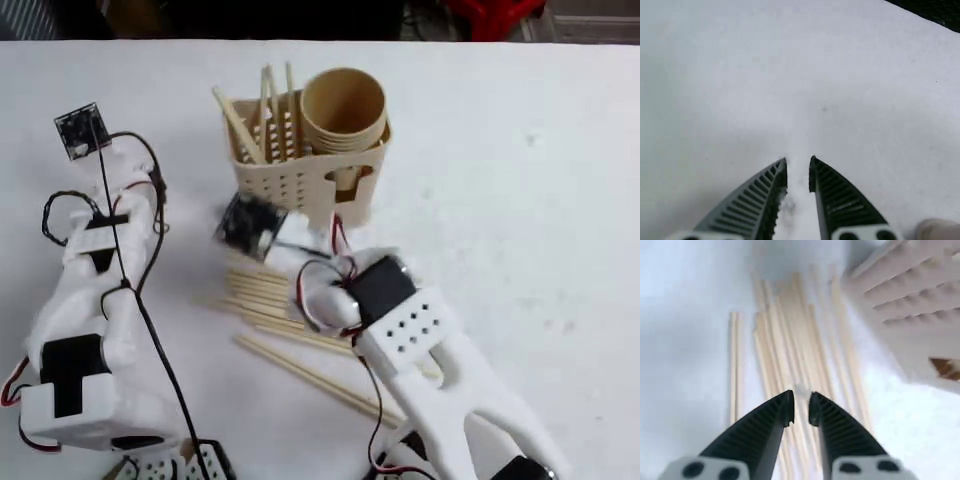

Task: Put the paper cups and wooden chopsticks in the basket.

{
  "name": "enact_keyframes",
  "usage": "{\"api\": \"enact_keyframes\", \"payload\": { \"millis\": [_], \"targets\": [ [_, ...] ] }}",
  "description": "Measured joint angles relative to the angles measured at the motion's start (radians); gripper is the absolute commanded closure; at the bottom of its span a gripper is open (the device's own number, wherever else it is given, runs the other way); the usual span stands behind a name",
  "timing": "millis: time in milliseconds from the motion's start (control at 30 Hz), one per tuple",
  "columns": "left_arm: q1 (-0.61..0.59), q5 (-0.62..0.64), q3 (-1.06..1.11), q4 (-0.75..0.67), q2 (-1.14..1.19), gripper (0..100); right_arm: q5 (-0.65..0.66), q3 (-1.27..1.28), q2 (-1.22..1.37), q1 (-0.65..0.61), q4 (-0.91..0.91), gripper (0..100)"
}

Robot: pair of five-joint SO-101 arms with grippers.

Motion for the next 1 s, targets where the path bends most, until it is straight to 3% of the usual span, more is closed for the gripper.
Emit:
{"api": "enact_keyframes", "payload": {
  "millis": [433,667,833,1000],
  "targets": [
    [0.000,0.000,0.000,0.000,0.000,91,0.015,0.344,0.003,-0.041,-0.198,86.8],
    [0.000,0.000,0.000,0.000,0.000,91,0.052,0.365,0.216,-0.041,-0.322,87.2],
    [0.000,0.000,0.000,0.000,0.000,91,0.058,0.334,0.364,-0.040,-0.387,95.7],
    [0.000,0.000,0.000,0.000,0.000,91,0.058,0.305,0.422,-0.040,-0.388,94.3]
  ]
}}
